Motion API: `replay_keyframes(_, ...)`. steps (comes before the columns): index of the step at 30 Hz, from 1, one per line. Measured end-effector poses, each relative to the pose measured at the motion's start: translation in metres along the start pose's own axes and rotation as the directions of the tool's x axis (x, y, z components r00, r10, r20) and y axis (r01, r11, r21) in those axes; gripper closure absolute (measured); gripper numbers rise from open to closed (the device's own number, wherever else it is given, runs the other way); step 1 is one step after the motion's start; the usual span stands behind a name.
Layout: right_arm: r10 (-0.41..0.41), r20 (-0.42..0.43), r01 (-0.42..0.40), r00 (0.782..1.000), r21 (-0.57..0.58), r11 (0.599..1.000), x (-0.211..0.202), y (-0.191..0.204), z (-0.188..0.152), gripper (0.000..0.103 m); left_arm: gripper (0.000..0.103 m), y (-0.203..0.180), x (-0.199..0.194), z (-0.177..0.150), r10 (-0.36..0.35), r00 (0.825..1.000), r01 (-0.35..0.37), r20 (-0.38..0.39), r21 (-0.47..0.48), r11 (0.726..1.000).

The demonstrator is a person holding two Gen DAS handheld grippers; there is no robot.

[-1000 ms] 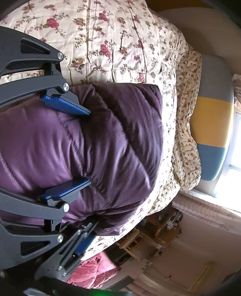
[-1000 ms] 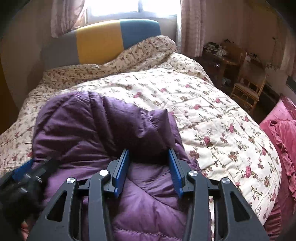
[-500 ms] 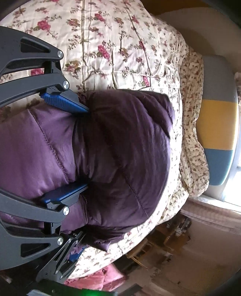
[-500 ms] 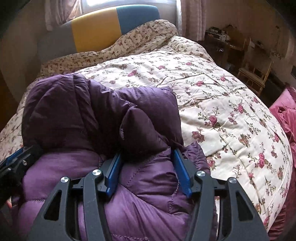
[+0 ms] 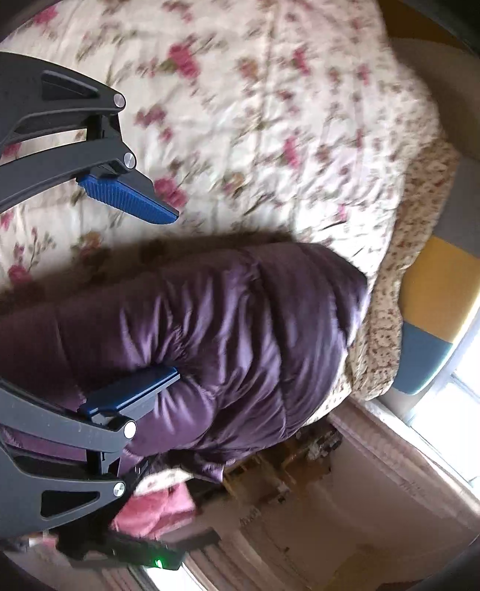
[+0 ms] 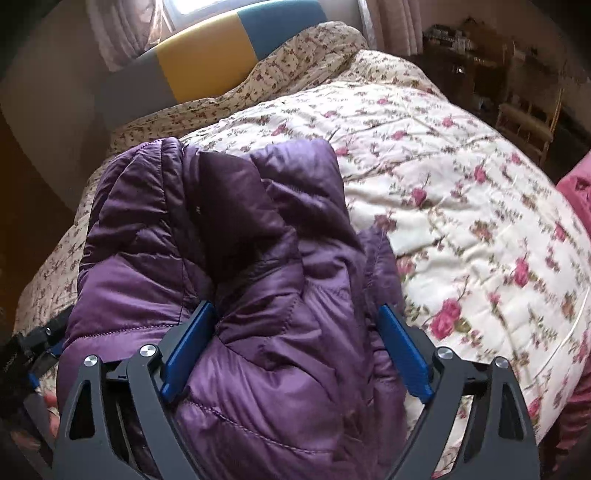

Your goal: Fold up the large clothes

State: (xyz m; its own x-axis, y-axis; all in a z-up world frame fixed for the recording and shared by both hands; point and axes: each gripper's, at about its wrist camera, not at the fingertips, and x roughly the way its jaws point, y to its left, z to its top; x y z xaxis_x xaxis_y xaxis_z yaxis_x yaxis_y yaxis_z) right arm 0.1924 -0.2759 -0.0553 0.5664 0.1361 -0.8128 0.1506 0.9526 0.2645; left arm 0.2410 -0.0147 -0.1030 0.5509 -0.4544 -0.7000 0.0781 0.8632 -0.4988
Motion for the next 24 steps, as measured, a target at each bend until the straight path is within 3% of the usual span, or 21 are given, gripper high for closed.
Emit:
replay_keyframes(5, 0.076, -0.008, -0.076, 0.997, 0.019, 0.997, -0.001, 0.002, -0.005, 0.049, 0.028, -0.01, 0.018, -0.001, -0.121, 0.99, 0.12, -0.068, -0.019, 0.993)
replay_keyframes(7, 0.095, -0.005, -0.094, 0.996, 0.02, 0.995, -0.004, 0.003, -0.005, 0.057, 0.044, -0.019, 0.016, -0.001, -0.137, 0.989, 0.137, -0.059, 0.005, 0.991)
replay_keyframes(11, 0.124, 0.014, -0.124, 0.992, -0.002, 0.992, -0.017, 0.011, -0.007, 0.074, 0.057, -0.024, -0.002, 0.0, -0.155, 0.987, 0.156, -0.04, 0.046, 0.987)
replay_keyframes(17, 0.171, 0.001, -0.17, 0.985, -0.089, 0.981, -0.022, 0.058, -0.021, 0.076, 0.058, -0.004, -0.044, -0.005, -0.132, 0.991, 0.131, 0.016, 0.062, 0.989)
replay_keyframes(24, 0.227, -0.042, -0.231, 0.973, -0.233, 0.945, -0.017, 0.144, -0.048, 0.079, 0.058, 0.046, -0.111, -0.014, -0.032, 0.993, 0.028, 0.116, 0.041, 0.999)
